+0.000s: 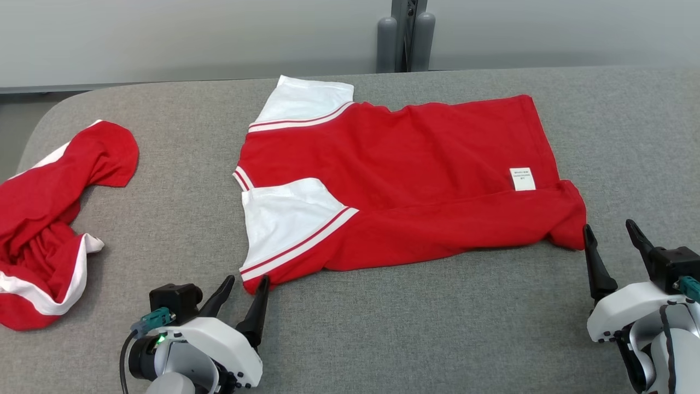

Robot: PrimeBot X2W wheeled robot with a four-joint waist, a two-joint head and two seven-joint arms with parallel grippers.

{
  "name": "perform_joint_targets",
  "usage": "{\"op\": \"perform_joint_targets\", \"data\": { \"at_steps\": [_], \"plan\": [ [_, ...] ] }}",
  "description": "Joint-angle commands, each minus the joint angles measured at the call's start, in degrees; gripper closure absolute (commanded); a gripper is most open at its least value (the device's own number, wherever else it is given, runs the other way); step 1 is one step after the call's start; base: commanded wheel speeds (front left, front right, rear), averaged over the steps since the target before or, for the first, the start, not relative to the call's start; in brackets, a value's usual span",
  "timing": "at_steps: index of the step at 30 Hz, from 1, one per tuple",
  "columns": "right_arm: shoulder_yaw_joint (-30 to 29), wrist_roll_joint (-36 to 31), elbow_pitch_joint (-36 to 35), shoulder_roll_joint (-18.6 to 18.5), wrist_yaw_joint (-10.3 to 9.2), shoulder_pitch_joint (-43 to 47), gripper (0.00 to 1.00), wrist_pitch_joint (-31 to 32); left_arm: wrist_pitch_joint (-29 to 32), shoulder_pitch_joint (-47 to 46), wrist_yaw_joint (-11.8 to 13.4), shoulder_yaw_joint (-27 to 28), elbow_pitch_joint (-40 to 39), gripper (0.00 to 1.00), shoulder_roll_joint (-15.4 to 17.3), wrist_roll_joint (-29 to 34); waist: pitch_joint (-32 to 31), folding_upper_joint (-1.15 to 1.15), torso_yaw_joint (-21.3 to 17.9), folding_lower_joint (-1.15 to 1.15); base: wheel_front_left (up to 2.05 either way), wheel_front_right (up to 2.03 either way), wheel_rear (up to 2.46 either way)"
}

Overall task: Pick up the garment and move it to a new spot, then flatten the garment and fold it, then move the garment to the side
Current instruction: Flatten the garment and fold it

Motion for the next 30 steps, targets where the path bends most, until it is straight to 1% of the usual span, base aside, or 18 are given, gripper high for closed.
{"op": "perform_joint_targets", "data": {
  "at_steps": [1,2,3,4,10,14,17,18,20,26,27,28,29,30],
  "plan": [
    [-0.09,-0.23,-0.18,-0.29,-0.02,-0.34,0.00,-0.02,0.58,0.30,-0.34,-0.06,-1.01,0.28,0.61,-0.49,0.36,0.00,-0.18,0.00,0.00,0.00,0.00],
    [0.06,-0.25,-0.18,-0.34,-0.02,-0.60,0.00,-0.02,0.87,0.43,-0.35,-0.18,-1.47,0.56,0.72,-0.62,0.55,0.00,-0.27,0.00,0.00,0.00,0.00],
    [0.17,-0.21,-0.14,-0.37,-0.02,-0.80,0.00,-0.02,1.18,0.55,-0.28,-0.17,-1.84,0.80,0.79,-0.66,0.70,0.00,-0.33,0.00,0.00,0.00,0.00],
    [0.33,-0.10,-0.04,-0.38,-0.02,-1.01,0.00,-0.02,1.51,0.68,0.05,-0.23,-2.00,1.00,0.96,-0.51,0.82,0.00,-0.38,0.00,0.00,0.00,0.00],
    [1.75,1.41,1.59,0.35,-0.02,-2.31,0.00,-0.02,2.96,1.12,0.36,-0.62,-2.54,1.00,1.51,-1.06,0.75,0.00,0.02,0.00,0.00,0.00,0.00],
    [2.15,4.69,4.81,0.87,-0.02,-3.73,0.00,-0.02,3.67,1.23,0.12,-1.32,-3.01,1.00,1.80,-1.60,0.47,0.00,0.62,0.00,0.00,0.00,0.00],
    [2.80,7.23,8.46,0.77,-0.02,-4.78,0.00,-0.02,4.01,1.15,0.01,-1.90,-3.61,1.00,2.13,-1.93,0.30,0.00,0.92,0.00,0.00,0.00,0.00],
    [2.80,7.23,8.46,0.77,-0.02,-4.78,0.00,-0.02,4.01,1.15,0.01,-1.90,-3.61,1.00,2.13,-1.93,0.30,0.00,0.92,0.00,0.00,0.00,0.00],
    [3.61,8.44,11.15,0.34,-0.02,-6.12,0.00,-0.02,4.11,1.31,-0.04,-2.11,-4.29,1.00,2.34,-1.99,0.34,0.00,1.16,0.00,0.00,0.00,0.00],
    [6.74,13.25,19.98,0.53,-0.02,-10.46,0.00,0.44,3.84,1.66,0.21,-2.20,-5.72,1.00,3.36,-1.72,1.07,0.00,1.85,0.00,0.00,0.00,0.00],
    [7.64,13.74,21.03,0.33,-0.02,-11.11,0.55,0.54,3.72,1.49,0.34,-2.34,-5.86,1.00,3.49,-1.50,1.23,0.00,2.02,0.00,0.00,0.00,0.00],
    [8.61,14.47,21.81,0.32,-0.02,-11.64,0.93,0.53,3.60,1.27,0.40,-2.38,-5.98,1.00,3.64,-1.34,1.36,0.00,2.20,0.00,0.00,0.00,0.00],
    [9.71,15.35,22.45,0.41,-0.02,-11.98,1.00,0.51,3.47,1.06,0.43,-2.44,-6.07,1.00,3.72,-1.32,1.43,0.00,2.35,0.00,0.00,0.00,0.00],
    [10.75,16.01,22.95,0.12,-0.02,-12.13,1.00,0.47,3.28,0.90,0.51,-2.46,-6.14,1.00,3.80,-1.27,1.46,0.00,2.49,0.00,0.00,0.00,0.00]
  ]
}}
